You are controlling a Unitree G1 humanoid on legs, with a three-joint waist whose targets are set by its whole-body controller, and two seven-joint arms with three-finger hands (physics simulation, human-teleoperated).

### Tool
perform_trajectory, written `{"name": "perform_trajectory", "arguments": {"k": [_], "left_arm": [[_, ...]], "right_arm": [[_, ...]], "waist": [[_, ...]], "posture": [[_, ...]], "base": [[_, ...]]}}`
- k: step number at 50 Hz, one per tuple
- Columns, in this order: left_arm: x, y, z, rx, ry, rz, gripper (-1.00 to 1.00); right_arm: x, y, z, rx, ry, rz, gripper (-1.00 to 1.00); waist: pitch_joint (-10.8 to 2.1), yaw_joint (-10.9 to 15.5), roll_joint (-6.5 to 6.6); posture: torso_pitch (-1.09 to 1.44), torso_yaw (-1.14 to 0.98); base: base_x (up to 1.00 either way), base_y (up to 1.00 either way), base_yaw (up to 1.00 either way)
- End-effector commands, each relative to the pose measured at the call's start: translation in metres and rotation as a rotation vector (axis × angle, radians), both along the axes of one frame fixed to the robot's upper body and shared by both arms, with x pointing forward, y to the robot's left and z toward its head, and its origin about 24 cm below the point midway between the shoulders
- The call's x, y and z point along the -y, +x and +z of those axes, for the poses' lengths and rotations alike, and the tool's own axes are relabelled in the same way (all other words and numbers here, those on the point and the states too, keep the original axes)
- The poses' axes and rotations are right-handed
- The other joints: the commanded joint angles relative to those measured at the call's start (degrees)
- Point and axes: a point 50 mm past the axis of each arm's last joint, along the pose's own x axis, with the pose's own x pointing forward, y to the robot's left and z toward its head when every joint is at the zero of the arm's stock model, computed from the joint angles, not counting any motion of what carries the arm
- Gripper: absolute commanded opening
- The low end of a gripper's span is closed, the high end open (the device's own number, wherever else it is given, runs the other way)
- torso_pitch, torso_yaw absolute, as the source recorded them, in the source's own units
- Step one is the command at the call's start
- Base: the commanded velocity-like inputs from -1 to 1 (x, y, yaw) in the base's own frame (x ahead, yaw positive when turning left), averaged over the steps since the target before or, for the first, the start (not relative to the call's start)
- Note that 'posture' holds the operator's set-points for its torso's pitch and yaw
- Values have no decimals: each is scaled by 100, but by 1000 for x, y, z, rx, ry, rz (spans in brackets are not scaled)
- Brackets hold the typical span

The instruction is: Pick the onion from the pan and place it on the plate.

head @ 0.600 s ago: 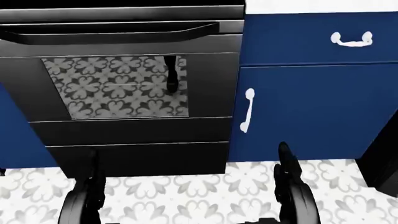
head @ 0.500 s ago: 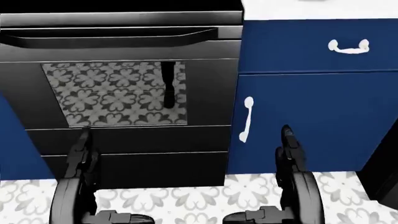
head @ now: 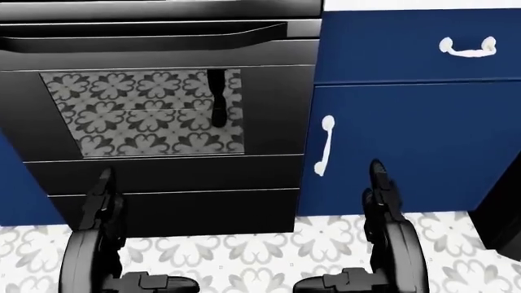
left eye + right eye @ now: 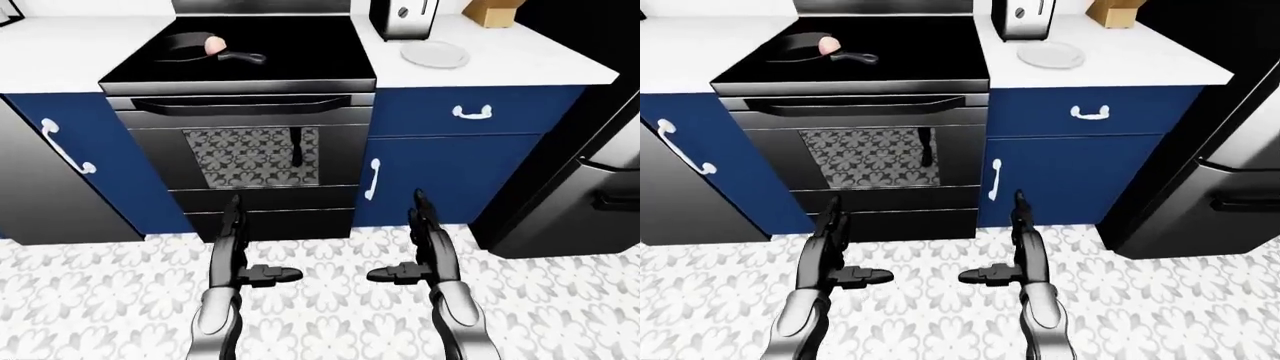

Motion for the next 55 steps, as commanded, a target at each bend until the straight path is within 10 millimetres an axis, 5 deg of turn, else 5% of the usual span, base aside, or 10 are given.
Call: {"name": "perform_trajectory", "arguments": {"k": [1, 16, 37, 55], "left_arm": [[-2, 7, 20, 95, 5, 0, 100], [-1, 26, 59, 143, 32, -10, 100], [-13, 47, 138, 179, 23, -4, 100], [-28, 48, 181, 216, 23, 31, 100]], "right_arm": [[-1, 4, 19, 87, -16, 7, 100], [5, 19, 53, 99, -16, -61, 100], [20, 41, 149, 173, -6, -76, 100], [21, 39, 189, 212, 8, -53, 100]], "waist": [[-104, -5, 6], [-77, -3, 8], [-50, 15, 12], [-25, 19, 19]], "posture": [[0, 0], [0, 0], [0, 0], [0, 0]], "base": [[0, 0, 0], [0, 0, 0], [0, 0, 0], [0, 0, 0]]}}
